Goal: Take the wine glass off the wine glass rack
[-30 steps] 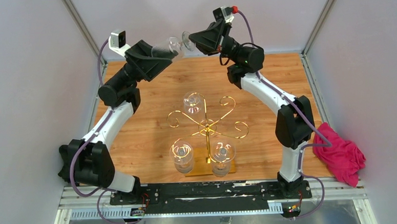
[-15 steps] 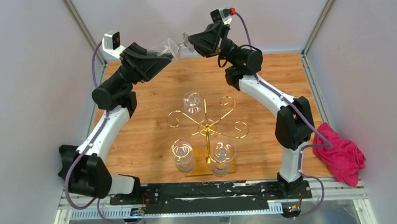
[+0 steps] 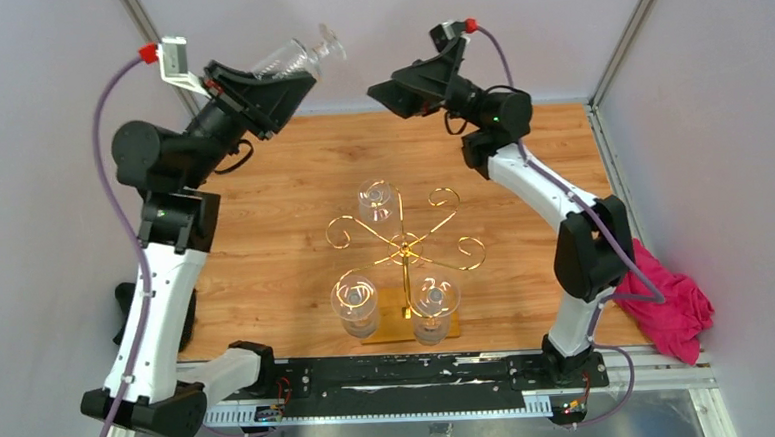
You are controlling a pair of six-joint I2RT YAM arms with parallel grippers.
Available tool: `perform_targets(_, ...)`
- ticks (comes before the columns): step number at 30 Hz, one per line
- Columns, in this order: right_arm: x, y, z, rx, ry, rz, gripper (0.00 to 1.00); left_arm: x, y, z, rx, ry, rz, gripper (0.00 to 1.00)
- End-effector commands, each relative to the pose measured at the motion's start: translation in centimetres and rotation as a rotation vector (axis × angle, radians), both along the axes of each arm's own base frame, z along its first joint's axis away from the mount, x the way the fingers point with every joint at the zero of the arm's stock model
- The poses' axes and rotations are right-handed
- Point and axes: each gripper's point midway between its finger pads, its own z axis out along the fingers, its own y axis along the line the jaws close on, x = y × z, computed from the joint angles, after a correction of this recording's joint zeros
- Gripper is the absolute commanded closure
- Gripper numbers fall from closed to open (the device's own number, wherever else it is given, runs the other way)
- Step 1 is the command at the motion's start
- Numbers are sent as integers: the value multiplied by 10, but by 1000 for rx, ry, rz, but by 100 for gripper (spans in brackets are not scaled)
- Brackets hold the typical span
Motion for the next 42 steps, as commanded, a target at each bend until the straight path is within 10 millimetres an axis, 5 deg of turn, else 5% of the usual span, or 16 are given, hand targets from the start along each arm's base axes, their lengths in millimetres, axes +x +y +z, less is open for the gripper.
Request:
perform_targets(1,3,-59,17,-4,-97,-144,10,55,51,-29,243,170,462,100)
perform_targets(5,7,-102,15,-123,-118,-285,10,101,97,-84,511,457,740,100)
perform_targets(9,13,-127,-7,-380,-138,-487,4,133,132,-134,746,623,912,100)
perform_targets(12,14,-150,-36,-650,-100,-666,1,149,155,-173,889,737,993,98)
perform_targets(14,7,-164,-36,-747,-131,-753,1,155,165,-196,943,806,983,96)
perform_targets(20,-3,-181,-54,-855,-128,-814,1,164,197,-267,1103,1020,956,93)
perform_targets(27,2,-183,-80,-895,-96,-798,1,183,208,-336,1128,1196,850,98)
perform_targets(32,3,-184,-92,-912,-82,-795,1,209,195,-379,1086,1267,716,100)
perform_targets(42,8,-184,-113,-936,-58,-777,1,224,196,-432,1130,1353,678,100)
